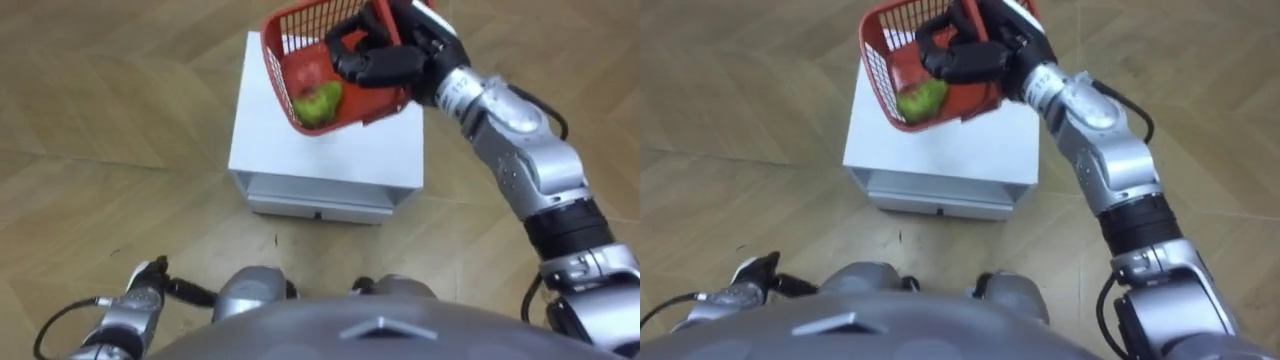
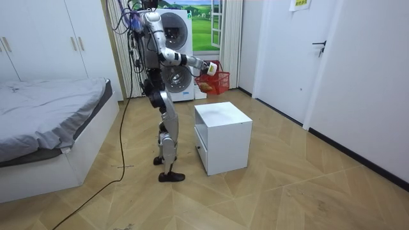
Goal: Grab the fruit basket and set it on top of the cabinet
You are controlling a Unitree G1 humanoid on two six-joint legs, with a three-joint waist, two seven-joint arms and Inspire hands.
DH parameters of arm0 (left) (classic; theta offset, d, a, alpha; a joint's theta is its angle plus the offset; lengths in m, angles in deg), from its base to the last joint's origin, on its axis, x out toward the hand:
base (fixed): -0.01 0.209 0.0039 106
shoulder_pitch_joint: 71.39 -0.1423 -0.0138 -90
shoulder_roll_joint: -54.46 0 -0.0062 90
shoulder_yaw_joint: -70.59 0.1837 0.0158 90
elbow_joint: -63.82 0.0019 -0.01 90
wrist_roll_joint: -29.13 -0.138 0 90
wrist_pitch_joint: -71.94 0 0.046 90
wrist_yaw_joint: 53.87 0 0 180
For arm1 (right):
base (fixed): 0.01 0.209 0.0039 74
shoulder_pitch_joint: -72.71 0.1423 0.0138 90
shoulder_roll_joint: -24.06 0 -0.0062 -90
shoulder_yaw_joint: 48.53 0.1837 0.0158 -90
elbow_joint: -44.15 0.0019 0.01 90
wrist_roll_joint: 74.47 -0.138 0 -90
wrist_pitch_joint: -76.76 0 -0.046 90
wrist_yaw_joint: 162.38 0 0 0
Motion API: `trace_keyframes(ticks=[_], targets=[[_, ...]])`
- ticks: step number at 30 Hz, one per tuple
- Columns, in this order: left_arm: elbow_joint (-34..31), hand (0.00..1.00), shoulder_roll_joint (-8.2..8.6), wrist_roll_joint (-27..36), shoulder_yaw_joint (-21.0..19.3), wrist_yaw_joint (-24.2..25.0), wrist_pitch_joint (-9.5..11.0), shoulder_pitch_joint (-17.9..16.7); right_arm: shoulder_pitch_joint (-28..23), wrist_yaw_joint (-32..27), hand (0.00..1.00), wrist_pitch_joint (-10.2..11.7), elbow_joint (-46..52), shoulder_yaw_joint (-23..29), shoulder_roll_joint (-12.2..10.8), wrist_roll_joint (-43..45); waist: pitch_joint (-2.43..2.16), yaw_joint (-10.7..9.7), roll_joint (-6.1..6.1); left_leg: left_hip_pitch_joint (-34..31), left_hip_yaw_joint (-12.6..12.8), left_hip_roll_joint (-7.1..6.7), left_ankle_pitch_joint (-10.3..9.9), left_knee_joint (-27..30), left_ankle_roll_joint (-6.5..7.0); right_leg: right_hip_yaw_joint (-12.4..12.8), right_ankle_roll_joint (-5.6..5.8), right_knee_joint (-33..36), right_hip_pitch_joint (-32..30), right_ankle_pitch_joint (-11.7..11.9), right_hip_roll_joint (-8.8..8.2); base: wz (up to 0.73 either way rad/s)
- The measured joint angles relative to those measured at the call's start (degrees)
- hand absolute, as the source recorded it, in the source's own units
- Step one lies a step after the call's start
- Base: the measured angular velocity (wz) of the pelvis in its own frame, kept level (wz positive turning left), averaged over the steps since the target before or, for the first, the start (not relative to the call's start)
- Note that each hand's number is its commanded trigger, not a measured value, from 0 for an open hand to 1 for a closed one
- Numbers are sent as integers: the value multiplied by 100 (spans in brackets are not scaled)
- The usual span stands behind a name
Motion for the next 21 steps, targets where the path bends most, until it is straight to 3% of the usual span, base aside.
trace_keyframes(ticks=[2, 6, 10, 15, 19, 20, 21], targets=[[16, 0, 8, -1, 5, -18, -44, -26, 2, 55, 100, 0, -250, -26, -8, 0, -2, 61, -15, 38, -3, 11, 7, -63, -32, -63, -1, -35, 3, -1, 27, 5], [216, 0, 6, 0, 94, -7, -100, -53, 3, -1, 100, -44, -697, -29, -4, -53, 49, 164, -101, -68, -63, 39, 14, -118, -45, -111, -2, -214, -24, -1, 58, 4], [318, 0, 3, 6, 126, 98, -115, -107, 109, -114, 100, -41, -1033, -30, -163, -229, 83, 180, -144, -131, -102, 6, 14, -160, -44, -166, 0, -384, -11, 2, 38, 6], [341, 0, 11, 1, 295, 254, -80, -95, 317, -228, 100, 65, -1466, -25, -315, -396, 165, 185, 2, -209, -146, -16, 14, -176, -38, -237, 21, -400, -48, 14, 13, 7], [339, 0, 81, 3, 348, 368, -100, -103, 297, -234, 100, 149, -1658, -26, -451, -393, 130, 174, 168, -474, -140, -15, 22, -158, -26, -234, 8, -354, -325, 30, 14, 0], [339, 0, 100, 3, 351, 368, -105, -104, 296, -235, 84, 150, -1659, -25, -458, -393, 124, 172, 195, -513, -142, -15, 25, -153, -24, -231, 5, -350, -367, 33, 15, 0], [338, 0, 127, 7, 374, 368, -109, -107, 289, -242, 21, 150, -1667, -27, -460, -394, 116, 163, 248, -573, -142, -15, 28, -134, -22, -227, 4, -338, -429, 34, 14, 0]])
